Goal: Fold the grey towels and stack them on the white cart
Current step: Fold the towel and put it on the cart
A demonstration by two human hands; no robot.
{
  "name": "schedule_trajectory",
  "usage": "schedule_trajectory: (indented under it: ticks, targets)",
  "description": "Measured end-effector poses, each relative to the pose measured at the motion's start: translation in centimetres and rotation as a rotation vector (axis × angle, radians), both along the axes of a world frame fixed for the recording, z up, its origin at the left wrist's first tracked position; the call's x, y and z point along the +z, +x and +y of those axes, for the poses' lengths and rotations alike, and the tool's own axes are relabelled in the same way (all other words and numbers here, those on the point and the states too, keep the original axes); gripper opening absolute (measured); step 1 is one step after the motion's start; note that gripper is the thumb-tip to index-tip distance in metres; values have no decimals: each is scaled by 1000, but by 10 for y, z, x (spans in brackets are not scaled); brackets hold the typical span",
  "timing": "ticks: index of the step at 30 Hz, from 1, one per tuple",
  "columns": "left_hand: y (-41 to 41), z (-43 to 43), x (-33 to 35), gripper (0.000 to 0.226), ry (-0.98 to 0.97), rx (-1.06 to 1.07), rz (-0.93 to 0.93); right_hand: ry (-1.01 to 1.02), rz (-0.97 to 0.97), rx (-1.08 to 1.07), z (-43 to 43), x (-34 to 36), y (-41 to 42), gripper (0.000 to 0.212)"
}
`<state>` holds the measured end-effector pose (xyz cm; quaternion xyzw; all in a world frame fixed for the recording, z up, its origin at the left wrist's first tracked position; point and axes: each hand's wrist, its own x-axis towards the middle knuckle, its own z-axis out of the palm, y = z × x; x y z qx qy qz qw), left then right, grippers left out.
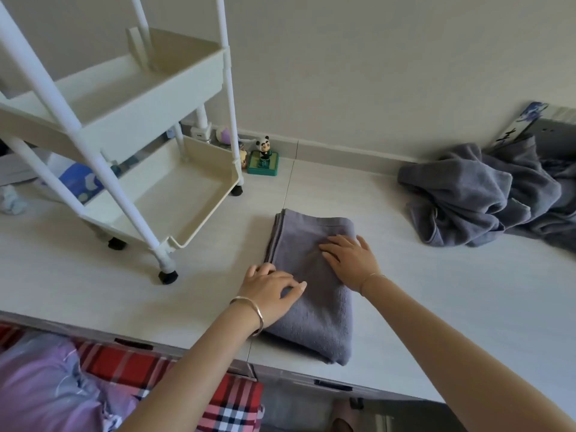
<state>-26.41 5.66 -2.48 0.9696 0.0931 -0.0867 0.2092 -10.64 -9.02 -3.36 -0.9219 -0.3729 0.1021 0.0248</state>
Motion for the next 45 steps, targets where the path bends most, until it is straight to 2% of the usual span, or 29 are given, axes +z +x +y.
schedule_trajectory:
  ticks: [2,4,7,8,11,13,15,17,20,22,26,33,36,39,41,43,45]
  targets:
    - [11,-6,3,51,145,-4,38,-79,-124,44,-17,-3,1,54]
    - [25,-6,1,57,256,-5,56,-66,-165,4,-32,1,0,72]
    - [41,-7,-10,66,297,-51,103,-47,-254,-75,-61,-5,-9,55]
    - [45,-9,-15,69,314,-82,98,-51,-226,-118,-69,-3,-18,50]
    - [52,-10,-22,83,373,-128,55,-69,-232,-178,-89,-3,-40,46]
    - [52,-16,-19,77,435,-108,-62,-13,-244,-205,-97,-5,-43,48]
    - [49,-31,-15,63,403,-64,-137,150,-276,-198,-98,-5,-44,55]
    - [45,-47,-16,55,318,-47,-117,251,-277,-149,-88,-7,-46,59]
    - [42,-53,-34,53,297,-24,-65,218,-76,-102,-65,-11,-47,73]
    - [43,-49,-42,54,288,-1,-8,166,-17,-125,-59,-21,-45,80]
    - [50,-45,-51,72,249,34,-36,129,7,-291,-69,-38,-31,78]
    - [57,-42,-49,105,206,211,48,166,-13,-492,-84,-44,-17,80]
    - [60,-39,-46,109,172,232,98,179,55,-545,-88,-40,-12,67]
    - [56,-32,-41,109,175,196,85,296,148,-627,-99,-31,-10,68]
    - [53,-27,-38,109,205,100,-33,367,185,-682,-111,-23,-14,72]
    - [52,-24,-36,104,211,-33,-101,384,99,-634,-119,-15,-24,61]
    - [56,-24,-34,108,197,-116,-57,468,23,-495,-116,-10,-37,45]
